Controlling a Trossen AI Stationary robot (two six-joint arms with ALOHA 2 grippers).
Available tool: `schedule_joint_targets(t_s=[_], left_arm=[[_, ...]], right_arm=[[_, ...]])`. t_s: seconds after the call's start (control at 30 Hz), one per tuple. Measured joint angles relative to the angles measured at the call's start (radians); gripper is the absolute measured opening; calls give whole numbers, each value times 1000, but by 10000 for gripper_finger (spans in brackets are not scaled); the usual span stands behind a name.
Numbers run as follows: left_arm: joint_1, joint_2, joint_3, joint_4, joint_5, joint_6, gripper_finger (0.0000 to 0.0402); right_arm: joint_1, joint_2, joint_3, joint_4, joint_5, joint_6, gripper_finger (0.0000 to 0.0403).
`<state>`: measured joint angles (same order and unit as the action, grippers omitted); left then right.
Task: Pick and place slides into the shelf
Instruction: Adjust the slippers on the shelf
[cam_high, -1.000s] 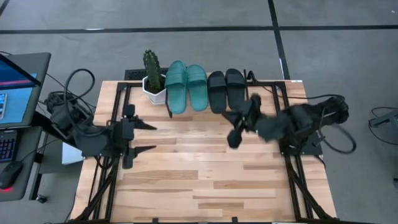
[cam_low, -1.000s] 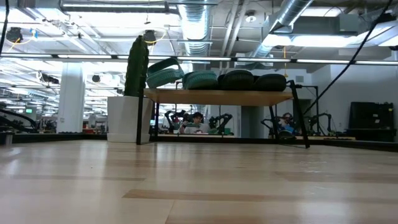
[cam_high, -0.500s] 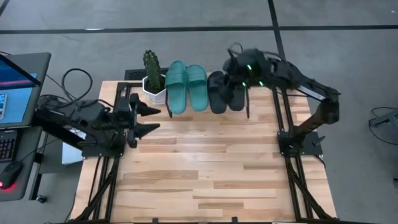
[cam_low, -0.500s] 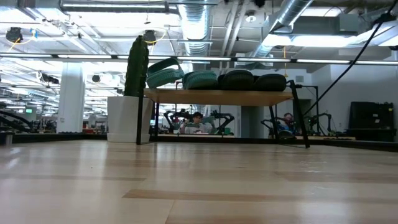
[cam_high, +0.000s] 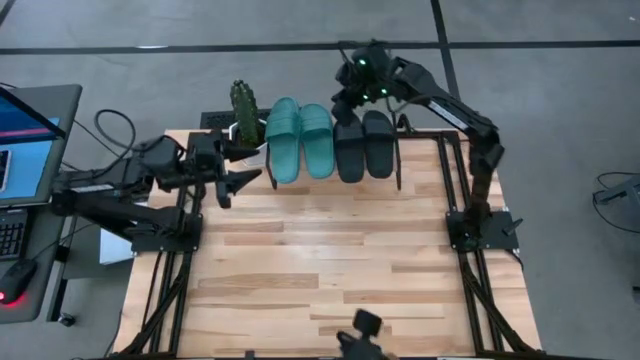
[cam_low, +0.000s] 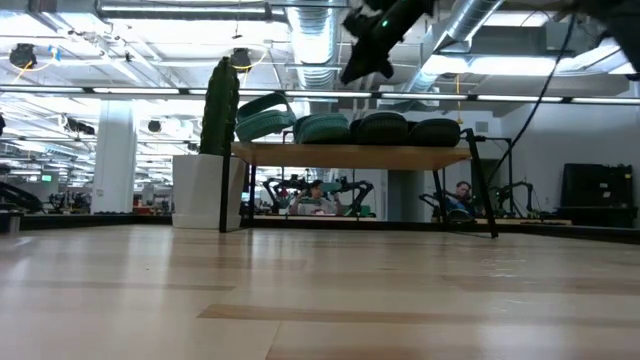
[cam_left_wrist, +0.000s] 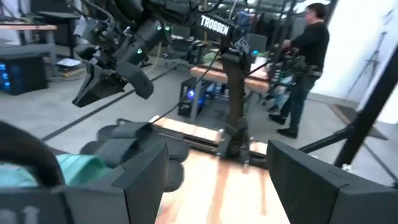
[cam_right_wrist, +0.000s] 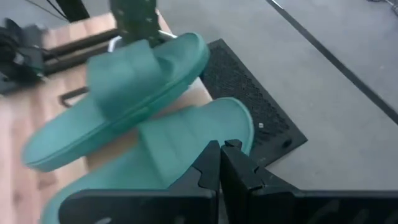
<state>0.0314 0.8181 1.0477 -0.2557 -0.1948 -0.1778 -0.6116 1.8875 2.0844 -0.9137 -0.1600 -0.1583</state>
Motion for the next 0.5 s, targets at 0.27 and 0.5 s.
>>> schedule_joint_targets(t_s=[0.27, 0.5], left_arm=[[123, 0, 0, -35, 67, -1, 256], [145, 22, -1, -44, 60, -41, 256]], right_arm=[[-66, 233, 251, -101, -75, -117, 0], [-118, 302, 257, -181, -233, -228, 0]])
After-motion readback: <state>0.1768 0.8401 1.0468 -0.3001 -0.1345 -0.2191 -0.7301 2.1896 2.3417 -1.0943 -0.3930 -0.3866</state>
